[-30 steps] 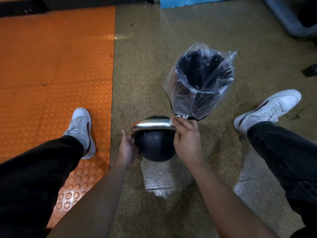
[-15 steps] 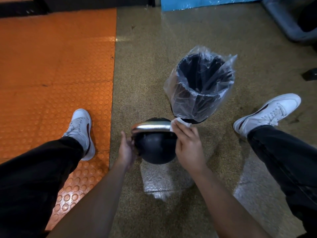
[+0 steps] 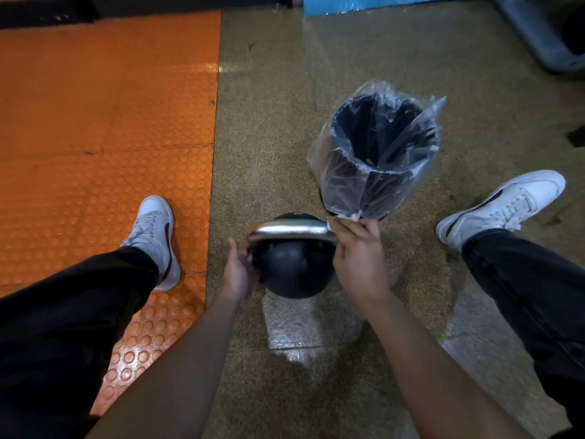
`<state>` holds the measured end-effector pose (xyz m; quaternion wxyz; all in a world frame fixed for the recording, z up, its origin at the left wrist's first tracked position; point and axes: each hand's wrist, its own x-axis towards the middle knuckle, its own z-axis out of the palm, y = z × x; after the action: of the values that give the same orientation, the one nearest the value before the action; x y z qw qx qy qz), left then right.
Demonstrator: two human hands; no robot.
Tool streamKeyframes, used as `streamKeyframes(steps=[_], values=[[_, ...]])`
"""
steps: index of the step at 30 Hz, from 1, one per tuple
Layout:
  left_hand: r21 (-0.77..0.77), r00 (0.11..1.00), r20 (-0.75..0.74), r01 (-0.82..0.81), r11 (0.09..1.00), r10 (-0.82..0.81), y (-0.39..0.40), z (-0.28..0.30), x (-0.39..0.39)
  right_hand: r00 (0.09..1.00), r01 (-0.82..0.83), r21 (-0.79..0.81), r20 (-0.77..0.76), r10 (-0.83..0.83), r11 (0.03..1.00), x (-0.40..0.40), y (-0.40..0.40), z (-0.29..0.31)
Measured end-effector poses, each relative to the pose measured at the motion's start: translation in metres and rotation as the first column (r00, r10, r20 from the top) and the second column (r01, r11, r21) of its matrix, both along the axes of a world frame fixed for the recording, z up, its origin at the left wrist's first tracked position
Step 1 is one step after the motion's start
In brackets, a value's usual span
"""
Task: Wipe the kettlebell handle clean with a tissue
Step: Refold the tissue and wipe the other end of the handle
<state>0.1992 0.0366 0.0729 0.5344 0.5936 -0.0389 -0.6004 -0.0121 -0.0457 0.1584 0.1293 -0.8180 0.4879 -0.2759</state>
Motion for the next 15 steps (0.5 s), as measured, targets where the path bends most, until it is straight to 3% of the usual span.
streamKeyframes(steps=[5,11,15], values=[[-0.003,1.000,-0.011,0.001,1.000,-0.001,-0.001,-0.002,0.001,0.962,-0.272,-0.042,-0.030,0.271,0.961,0.012,0.012,0.009],[0.005,1.000,-0.014,-0.009,1.000,0.009,-0.002,0.001,-0.001,0.999,-0.027,-0.049,-0.024,0.026,0.998,0.000,0.004,-0.004],[0.007,1.000,-0.016,-0.019,1.000,0.019,-0.002,0.000,-0.001,0.979,-0.199,-0.062,-0.049,0.196,0.978,0.009,0.010,-0.002]])
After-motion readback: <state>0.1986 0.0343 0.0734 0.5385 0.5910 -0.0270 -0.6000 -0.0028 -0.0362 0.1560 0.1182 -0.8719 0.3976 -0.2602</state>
